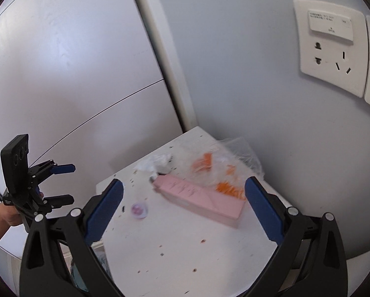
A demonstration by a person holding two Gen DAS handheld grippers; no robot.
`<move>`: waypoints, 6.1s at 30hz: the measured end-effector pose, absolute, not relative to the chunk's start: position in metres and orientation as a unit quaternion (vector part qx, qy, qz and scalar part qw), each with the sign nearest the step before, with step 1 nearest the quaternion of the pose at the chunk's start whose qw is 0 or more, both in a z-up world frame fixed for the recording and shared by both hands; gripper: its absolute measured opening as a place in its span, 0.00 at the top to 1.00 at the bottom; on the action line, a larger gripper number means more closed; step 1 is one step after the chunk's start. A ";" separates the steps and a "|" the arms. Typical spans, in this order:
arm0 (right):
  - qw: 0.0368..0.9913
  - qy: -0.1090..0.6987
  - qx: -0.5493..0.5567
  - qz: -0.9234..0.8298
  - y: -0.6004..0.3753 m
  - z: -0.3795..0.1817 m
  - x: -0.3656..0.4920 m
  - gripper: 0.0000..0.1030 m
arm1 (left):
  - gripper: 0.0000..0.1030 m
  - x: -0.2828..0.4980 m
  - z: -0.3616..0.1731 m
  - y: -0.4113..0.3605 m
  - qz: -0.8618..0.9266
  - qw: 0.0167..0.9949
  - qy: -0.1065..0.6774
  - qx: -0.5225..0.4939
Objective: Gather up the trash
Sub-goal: 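Move both tools back toward the trash on the bedside table, then grasp the crumpled white tissue with the left gripper while the right gripper grasps the clear orange-peel bag, then carry the tissue with the left gripper while the right gripper carries the clear bag to the bin, then open both grippers to drop the tissue and clear bag into the bin, then move both tools back toward the small plastic cup on the table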
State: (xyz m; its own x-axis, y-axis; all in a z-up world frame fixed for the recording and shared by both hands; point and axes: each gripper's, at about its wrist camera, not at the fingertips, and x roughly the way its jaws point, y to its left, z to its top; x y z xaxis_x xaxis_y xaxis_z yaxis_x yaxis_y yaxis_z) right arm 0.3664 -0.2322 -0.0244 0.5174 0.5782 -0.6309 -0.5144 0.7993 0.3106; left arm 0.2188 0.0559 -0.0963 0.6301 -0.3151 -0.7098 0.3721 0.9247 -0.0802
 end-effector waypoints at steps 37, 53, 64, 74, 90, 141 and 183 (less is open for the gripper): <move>0.808 0.508 -0.044 0.296 -0.198 -0.120 0.491 0.07 | 0.58 0.384 -0.190 0.021 -0.249 0.844 0.470 0.068; 0.812 0.493 -0.061 0.307 -0.201 -0.109 0.474 0.91 | 0.78 0.368 -0.165 0.017 -0.251 0.855 0.449 0.061; 0.831 0.451 -0.036 0.322 -0.216 -0.056 0.447 0.91 | 0.78 0.334 -0.121 0.033 -0.236 0.871 0.428 0.051; 0.831 0.419 -0.030 0.364 -0.202 -0.009 0.395 0.91 | 0.78 0.268 -0.079 0.047 -0.213 0.889 0.404 0.042; 0.777 0.422 -0.040 0.465 -0.120 -0.014 0.282 0.91 | 0.78 0.120 -0.088 0.128 -0.112 0.905 0.411 -0.006; 0.520 0.639 -0.215 0.525 0.136 -0.312 0.075 0.91 | 0.78 -0.107 -0.366 0.237 0.036 0.771 0.599 -0.212; 0.657 0.486 -0.122 0.563 0.103 -0.186 0.130 0.07 | 0.06 -0.091 -0.271 0.217 0.008 0.856 0.505 -0.110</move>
